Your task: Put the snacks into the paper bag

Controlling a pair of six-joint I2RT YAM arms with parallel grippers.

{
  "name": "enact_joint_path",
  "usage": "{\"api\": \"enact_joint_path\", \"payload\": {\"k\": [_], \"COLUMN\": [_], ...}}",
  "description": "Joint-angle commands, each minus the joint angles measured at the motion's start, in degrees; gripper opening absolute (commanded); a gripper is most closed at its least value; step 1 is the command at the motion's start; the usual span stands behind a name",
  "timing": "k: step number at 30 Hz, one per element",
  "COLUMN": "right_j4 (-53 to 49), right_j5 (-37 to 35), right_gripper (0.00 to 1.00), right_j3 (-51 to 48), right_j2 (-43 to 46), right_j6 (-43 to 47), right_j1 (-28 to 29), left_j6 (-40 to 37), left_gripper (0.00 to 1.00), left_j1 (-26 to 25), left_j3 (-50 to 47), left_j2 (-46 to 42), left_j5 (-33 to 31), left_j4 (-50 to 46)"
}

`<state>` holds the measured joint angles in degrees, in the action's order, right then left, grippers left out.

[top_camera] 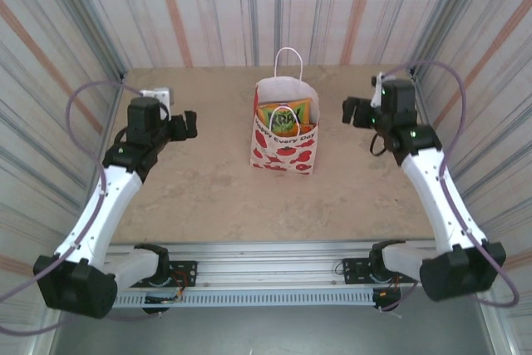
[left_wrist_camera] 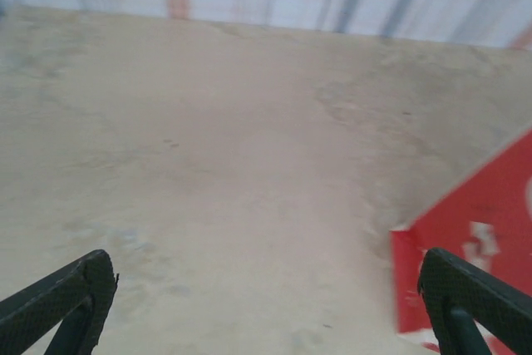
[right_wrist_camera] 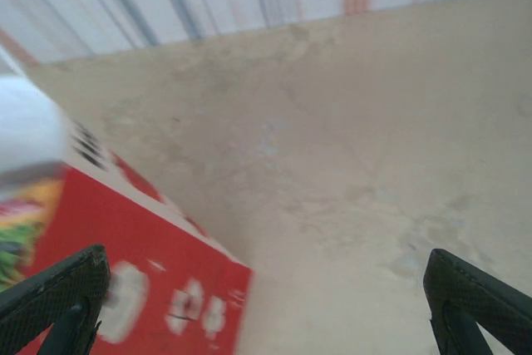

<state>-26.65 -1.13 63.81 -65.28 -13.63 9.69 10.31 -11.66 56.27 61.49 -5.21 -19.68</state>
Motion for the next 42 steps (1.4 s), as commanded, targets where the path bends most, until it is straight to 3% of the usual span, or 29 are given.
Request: {"api": "enact_joint_path", "payload": {"k": [1, 5, 9, 12, 15, 20, 21, 23, 25, 26, 27, 29, 31, 33, 34, 35, 42], "right_j4": [15.7, 27.4, 36.1, 44.0, 54.3, 67.6, 70.2, 71.7, 73.8, 74.4, 77.7, 87.6, 77.1, 78.4, 73.7, 73.6, 74.2], "right_j5": [0.9, 3.7, 7.7, 6.1, 5.6, 8.7, 9.4, 9.9, 8.2, 8.1, 8.4, 6.8, 6.8, 9.6, 8.3, 5.9, 6.6], "right_gripper": [0.99, 0.99, 0.99, 0.99, 0.99, 0.99, 0.99, 0.99, 0.99, 0.99, 0.99, 0.99, 0.99, 0.99, 0.99, 0.99, 0.99], "right_j3": [-14.5, -28.6, -36.4, -41.1, -45.6, -48.2, -48.2, -46.6, -45.4, -45.1, -45.4, -46.5, -44.0, -42.2, -40.9, -40.9, -41.0], "right_j2": [5.3, 10.3, 9.5, 6.8, 3.7, -4.5, -7.1, -10.2, -13.3, -15.4, -18.2, -24.9, -21.6, -24.3, -23.2, -23.1, -23.5], "right_j6": [6.4, 6.5, 5.9, 8.1, 8.3, 7.1, 7.0, 8.8, 10.7, 10.6, 10.6, 10.3, 9.1, 8.3, 8.7, 8.8, 8.5], "right_j1": [-2.6, -7.0, -11.4, -12.1, -13.6, -15.0, -14.8, -13.8, -12.6, -12.7, -12.7, -12.4, -13.4, -14.7, -14.3, -13.4, -13.8], "left_j6": [-6.0, -10.8, -12.8, -13.5, -12.5, -14.6, -14.4, -16.1, -11.0, -9.9, -11.2, -10.6, -11.2, -11.3, -11.4, -11.3, -11.5], "left_gripper": [0.99, 0.99, 0.99, 0.99, 0.99, 0.99, 0.99, 0.98, 0.99, 0.99, 0.99, 0.99, 0.99, 0.99, 0.99, 0.99, 0.99], "left_j1": [0.6, 0.6, 0.7, 2.6, 6.6, 6.9, 6.9, 6.5, 8.5, 10.7, 9.5, 9.2, 9.0, 8.8, 8.7, 8.7, 8.5], "left_j3": [-10.0, -22.8, -32.1, -39.0, -42.4, -39.4, -38.2, -38.6, -35.3, -35.5, -35.3, -34.4, -34.6, -34.3, -34.2, -34.2, -34.1], "left_j2": [-3.5, -5.8, -4.6, -2.3, 4.1, 16.2, 19.6, 28.2, 23.2, 25.1, 26.1, 24.4, 25.1, 24.8, 25.0, 24.7, 24.8], "left_j5": [-12.6, -15.5, -18.9, -15.8, -7.9, -3.5, -3.3, -6.7, -4.5, -3.4, -5.2, -4.8, -5.4, -5.2, -5.4, -5.2, -5.4], "left_j4": [14.3, 28.5, 37.7, 48.5, 59.7, 70.2, 70.2, 82.6, 66.8, 70.2, 72.2, 66.8, 68.5, 67.5, 67.8, 67.1, 67.3]}}
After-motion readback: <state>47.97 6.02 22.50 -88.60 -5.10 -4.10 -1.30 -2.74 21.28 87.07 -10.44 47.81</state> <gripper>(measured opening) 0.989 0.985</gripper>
